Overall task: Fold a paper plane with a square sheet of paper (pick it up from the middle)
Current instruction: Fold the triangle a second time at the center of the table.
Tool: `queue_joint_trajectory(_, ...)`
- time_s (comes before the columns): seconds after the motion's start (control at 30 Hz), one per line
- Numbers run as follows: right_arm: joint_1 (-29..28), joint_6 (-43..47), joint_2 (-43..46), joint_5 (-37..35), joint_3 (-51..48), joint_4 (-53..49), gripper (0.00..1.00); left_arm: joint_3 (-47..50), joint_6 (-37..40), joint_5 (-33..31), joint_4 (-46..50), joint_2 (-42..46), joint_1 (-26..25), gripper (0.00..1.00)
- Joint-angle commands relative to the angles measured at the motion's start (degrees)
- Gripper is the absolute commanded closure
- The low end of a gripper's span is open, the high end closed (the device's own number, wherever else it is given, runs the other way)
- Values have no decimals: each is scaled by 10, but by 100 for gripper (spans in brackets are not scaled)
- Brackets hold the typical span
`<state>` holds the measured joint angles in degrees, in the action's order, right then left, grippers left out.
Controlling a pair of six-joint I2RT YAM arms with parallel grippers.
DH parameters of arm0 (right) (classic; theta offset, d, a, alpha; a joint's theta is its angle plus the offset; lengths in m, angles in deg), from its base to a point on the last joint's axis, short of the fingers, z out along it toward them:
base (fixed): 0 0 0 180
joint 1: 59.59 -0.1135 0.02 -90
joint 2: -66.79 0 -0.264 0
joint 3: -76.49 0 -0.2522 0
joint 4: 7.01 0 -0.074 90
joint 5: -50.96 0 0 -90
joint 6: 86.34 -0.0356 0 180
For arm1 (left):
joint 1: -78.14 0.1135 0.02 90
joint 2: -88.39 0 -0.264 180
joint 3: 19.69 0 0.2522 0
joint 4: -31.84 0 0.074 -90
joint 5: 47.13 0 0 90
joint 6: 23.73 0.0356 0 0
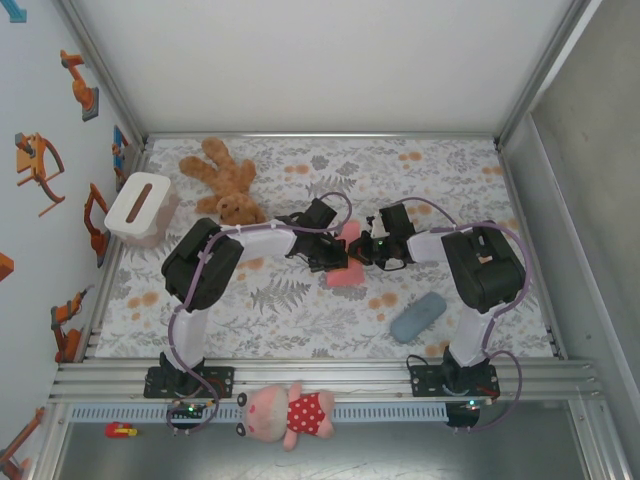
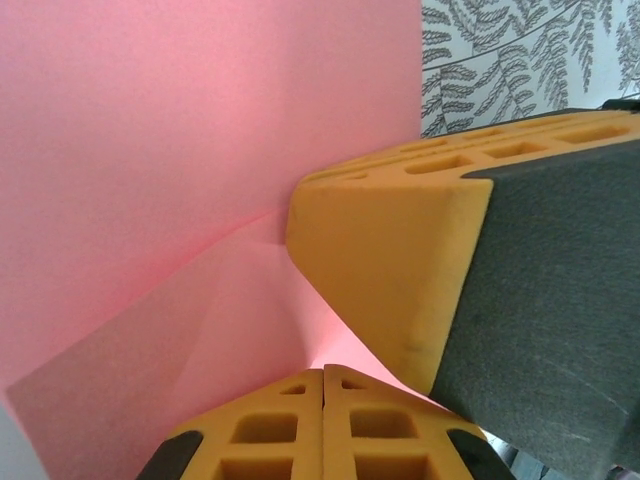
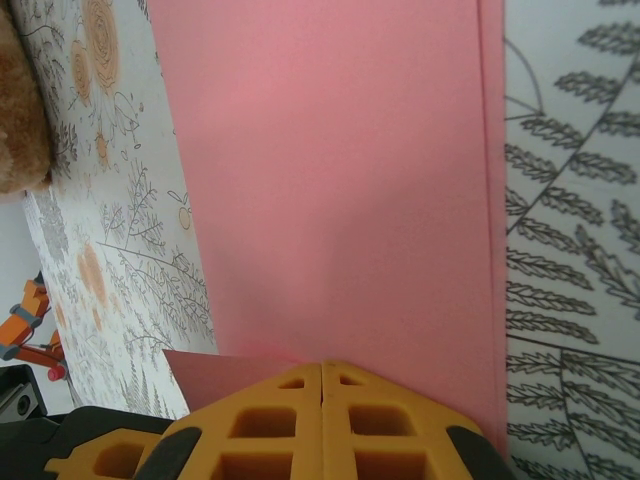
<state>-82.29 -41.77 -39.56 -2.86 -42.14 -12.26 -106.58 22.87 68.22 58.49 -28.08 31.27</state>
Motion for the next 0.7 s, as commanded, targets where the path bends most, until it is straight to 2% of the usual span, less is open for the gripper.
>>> queue_joint_trajectory(0.0, -4, 1, -50, -77, -29, -69, 100, -9, 14, -1, 21, -16, -5, 97)
queue_joint_trajectory(0.3, -3, 2, -53, -84, -28, -79, 100, 31, 13, -3, 20, -4, -4, 100)
queue_joint_trajectory(0.67, -3, 1, -67, -89, -25, -92, 100, 133, -36, 35, -61, 34, 7, 100)
